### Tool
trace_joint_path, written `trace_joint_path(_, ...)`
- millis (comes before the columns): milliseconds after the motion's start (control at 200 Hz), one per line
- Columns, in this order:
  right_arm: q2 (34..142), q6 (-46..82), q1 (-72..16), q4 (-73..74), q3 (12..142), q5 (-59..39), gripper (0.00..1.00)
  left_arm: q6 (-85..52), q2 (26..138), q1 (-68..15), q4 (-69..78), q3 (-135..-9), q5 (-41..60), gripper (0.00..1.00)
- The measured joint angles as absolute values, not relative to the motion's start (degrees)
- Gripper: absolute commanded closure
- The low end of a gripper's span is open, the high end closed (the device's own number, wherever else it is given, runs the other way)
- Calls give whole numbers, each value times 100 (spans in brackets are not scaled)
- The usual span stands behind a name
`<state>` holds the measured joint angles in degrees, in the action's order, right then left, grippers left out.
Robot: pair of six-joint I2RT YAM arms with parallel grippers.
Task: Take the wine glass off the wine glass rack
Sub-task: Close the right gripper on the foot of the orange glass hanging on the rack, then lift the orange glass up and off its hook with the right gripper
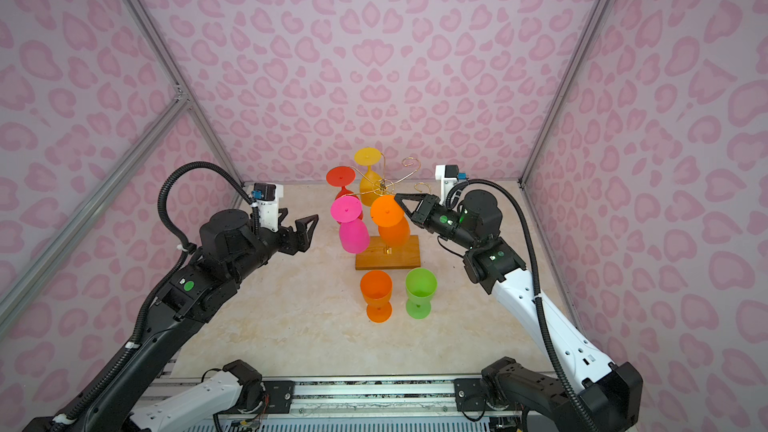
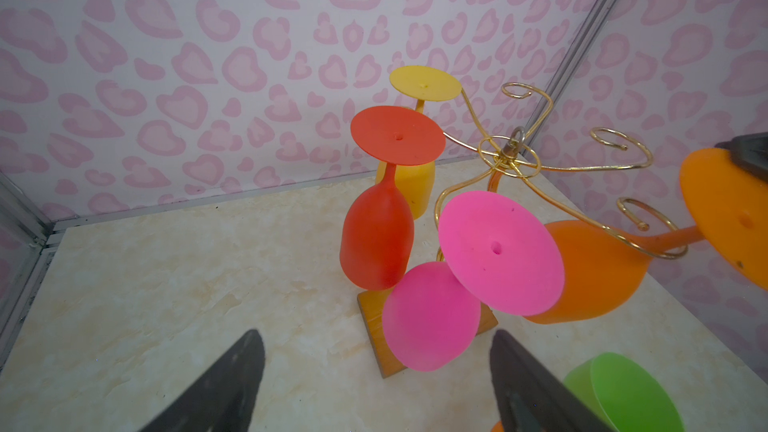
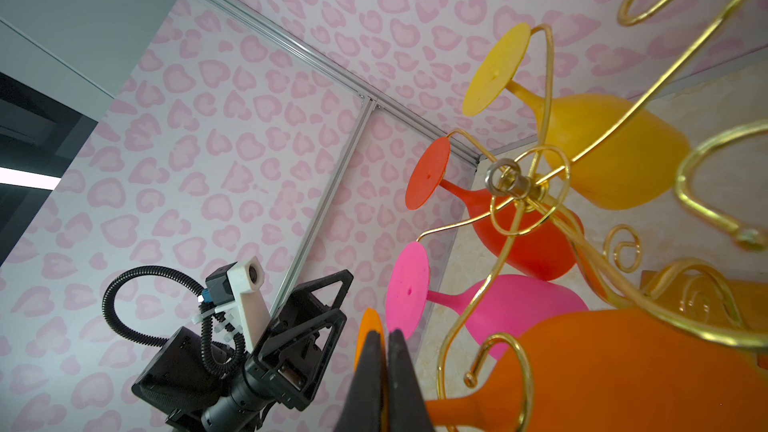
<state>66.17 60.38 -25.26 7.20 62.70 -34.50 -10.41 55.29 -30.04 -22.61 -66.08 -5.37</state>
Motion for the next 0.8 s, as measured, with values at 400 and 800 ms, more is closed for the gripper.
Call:
trace_joint_path(400,6901,5898,-2665,607,6556,-3378,100,-1044,5516,-2982,-2241,-6558,-491,14)
trace_joint_path(800,7074,5542,-2674,180,6879,-2991,100,-1044,5509,-2947,-2228,-6499,-449,14)
